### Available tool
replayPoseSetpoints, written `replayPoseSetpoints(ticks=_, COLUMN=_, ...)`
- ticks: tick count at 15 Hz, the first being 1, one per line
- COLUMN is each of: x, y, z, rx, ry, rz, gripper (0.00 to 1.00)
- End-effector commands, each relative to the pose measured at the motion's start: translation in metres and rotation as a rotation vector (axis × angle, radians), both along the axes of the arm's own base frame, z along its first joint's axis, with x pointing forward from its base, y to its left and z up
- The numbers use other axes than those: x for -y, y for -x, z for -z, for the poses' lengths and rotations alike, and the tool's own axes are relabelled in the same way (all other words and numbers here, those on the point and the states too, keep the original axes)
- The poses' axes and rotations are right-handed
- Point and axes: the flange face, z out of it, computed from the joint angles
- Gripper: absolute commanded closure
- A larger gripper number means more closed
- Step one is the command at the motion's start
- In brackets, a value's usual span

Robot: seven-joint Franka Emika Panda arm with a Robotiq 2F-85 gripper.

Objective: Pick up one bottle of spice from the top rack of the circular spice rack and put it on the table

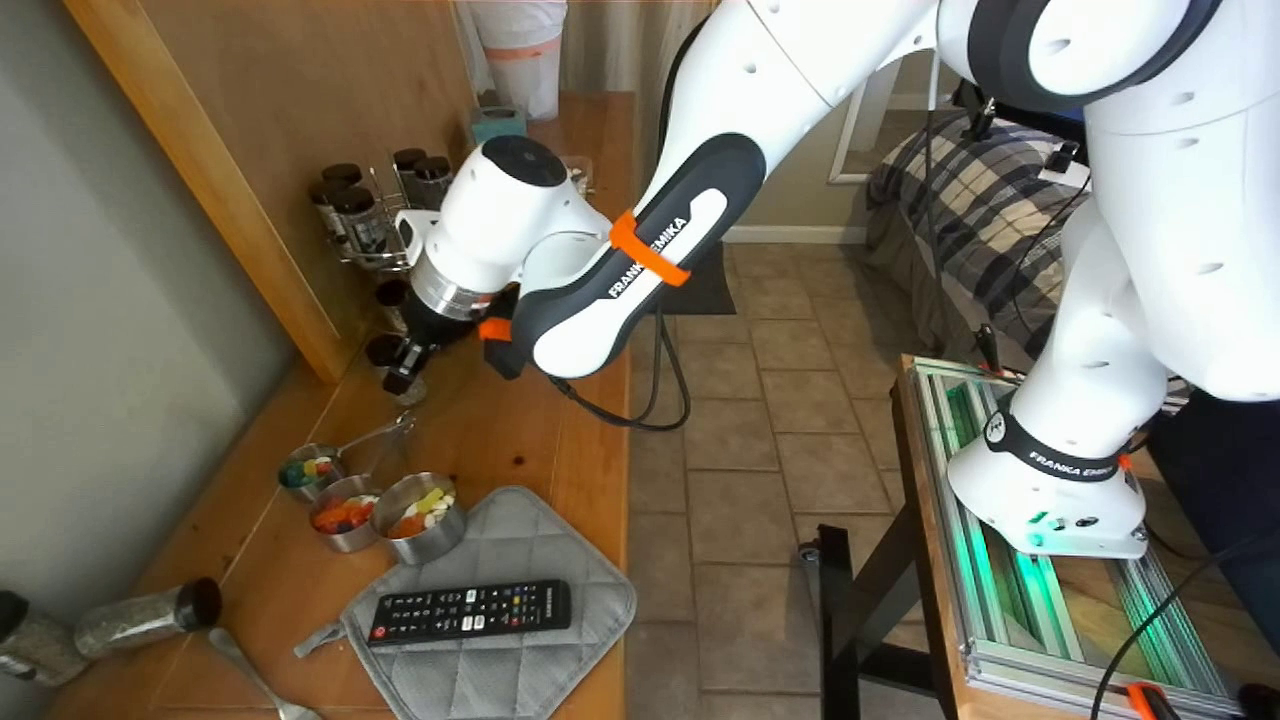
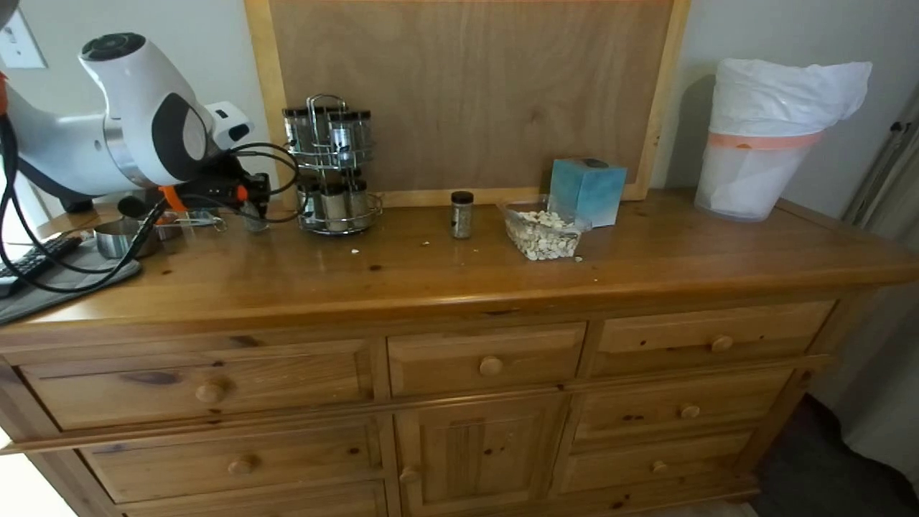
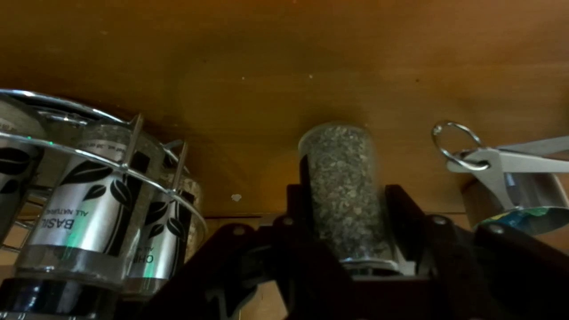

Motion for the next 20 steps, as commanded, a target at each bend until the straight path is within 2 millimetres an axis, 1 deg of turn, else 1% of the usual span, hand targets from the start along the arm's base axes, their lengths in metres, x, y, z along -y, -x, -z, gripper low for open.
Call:
replayPoseSetpoints(ticks=1, x=0.001, y=0.004, z=-0.001, rx=0.001, ry=-0.028, rz=-0.006, gripper=0.19)
replayPoseSetpoints(ticks=4, x=-0.001, y=0.005, z=-0.005, rx=-0.010, ry=-0.038, rz=0.000, gripper=0.01)
replayPoseSetpoints(ticks=5, x=-0.004, y=0.006, z=-0.007, rx=-0.018, ry=-0.046, rz=0.002, gripper=0.00)
replayPoseSetpoints(ticks=7, x=-0.015, y=0.012, z=-0.015, rx=-0.087, ry=-0.080, rz=0.012, gripper=0.00)
replayPoseSetpoints(ticks=9, x=-0.028, y=0.023, z=-0.025, rx=-0.199, ry=-0.121, rz=0.031, gripper=0.00)
replayPoseSetpoints(ticks=12, x=-0.028, y=0.036, z=-0.051, rx=-0.339, ry=-0.130, rz=0.162, gripper=0.00)
replayPoseSetpoints(ticks=14, x=-0.024, y=0.046, z=-0.069, rx=-0.406, ry=-0.115, rz=0.252, gripper=0.00)
replayPoseSetpoints(ticks=16, x=-0.024, y=0.058, z=-0.086, rx=-0.490, ry=-0.116, rz=0.328, gripper=0.00)
replayPoseSetpoints(ticks=18, x=-0.022, y=0.071, z=-0.104, rx=-0.539, ry=-0.095, rz=0.419, gripper=0.00)
replayPoseSetpoints(ticks=20, x=-0.021, y=0.085, z=-0.127, rx=-0.547, ry=-0.074, rz=0.496, gripper=0.00)
